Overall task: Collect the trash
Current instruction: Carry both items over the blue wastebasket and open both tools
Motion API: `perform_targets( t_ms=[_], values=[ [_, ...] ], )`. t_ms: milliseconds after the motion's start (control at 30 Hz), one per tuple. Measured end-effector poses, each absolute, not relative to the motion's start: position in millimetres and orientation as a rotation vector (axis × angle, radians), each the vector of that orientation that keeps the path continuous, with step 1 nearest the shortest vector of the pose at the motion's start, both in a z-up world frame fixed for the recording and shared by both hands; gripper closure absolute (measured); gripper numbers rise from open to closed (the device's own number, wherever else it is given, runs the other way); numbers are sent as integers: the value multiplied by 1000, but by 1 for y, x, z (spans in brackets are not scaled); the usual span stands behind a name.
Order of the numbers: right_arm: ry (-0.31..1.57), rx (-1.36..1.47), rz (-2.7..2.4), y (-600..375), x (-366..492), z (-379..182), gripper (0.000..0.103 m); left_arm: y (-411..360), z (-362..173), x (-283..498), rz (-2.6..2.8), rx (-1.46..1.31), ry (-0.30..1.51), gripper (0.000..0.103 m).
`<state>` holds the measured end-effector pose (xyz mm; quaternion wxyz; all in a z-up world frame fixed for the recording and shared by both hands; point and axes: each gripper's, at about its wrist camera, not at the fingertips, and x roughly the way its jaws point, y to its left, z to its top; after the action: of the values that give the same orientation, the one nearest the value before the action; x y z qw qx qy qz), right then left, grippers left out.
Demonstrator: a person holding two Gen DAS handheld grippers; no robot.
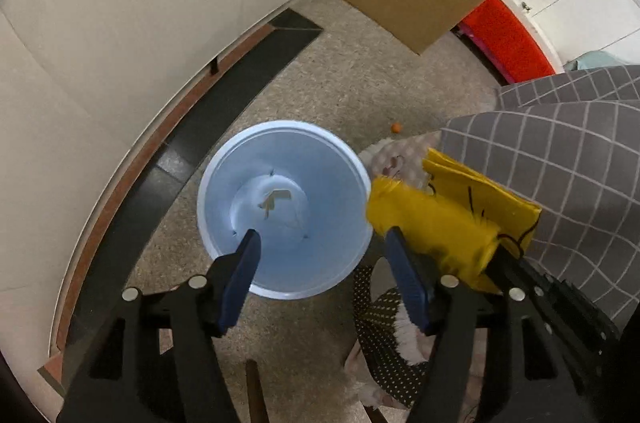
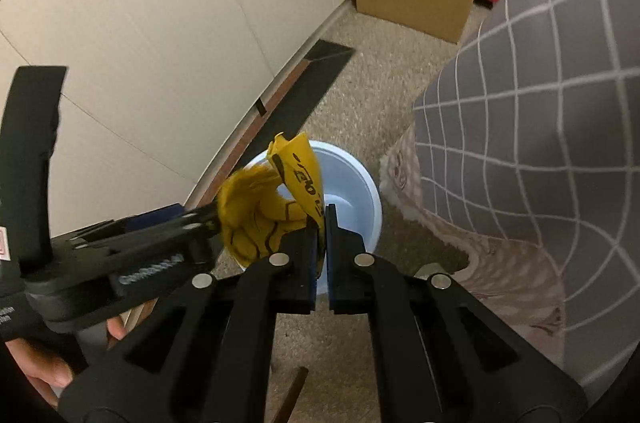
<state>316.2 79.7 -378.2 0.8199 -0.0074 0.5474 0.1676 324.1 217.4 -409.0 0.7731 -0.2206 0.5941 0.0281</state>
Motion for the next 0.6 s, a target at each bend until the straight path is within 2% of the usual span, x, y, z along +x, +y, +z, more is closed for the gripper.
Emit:
perform_targets(
  t_ms=[233, 467, 567, 600],
  values=[
    [1192, -4, 380, 97, 320, -391, 99, 243, -414, 302, 155, -492, 1276, 35],
    [1179, 15, 412, 112, 323, -385, 99, 260, -401, 292, 237, -493, 1249, 34],
    [1141, 46, 442, 112, 323, -376, 94, 265, -394, 287, 263, -491, 1229, 32],
    [1142, 48, 449, 111, 323, -374, 85, 267, -392, 286, 273, -489, 1223, 30]
  ],
)
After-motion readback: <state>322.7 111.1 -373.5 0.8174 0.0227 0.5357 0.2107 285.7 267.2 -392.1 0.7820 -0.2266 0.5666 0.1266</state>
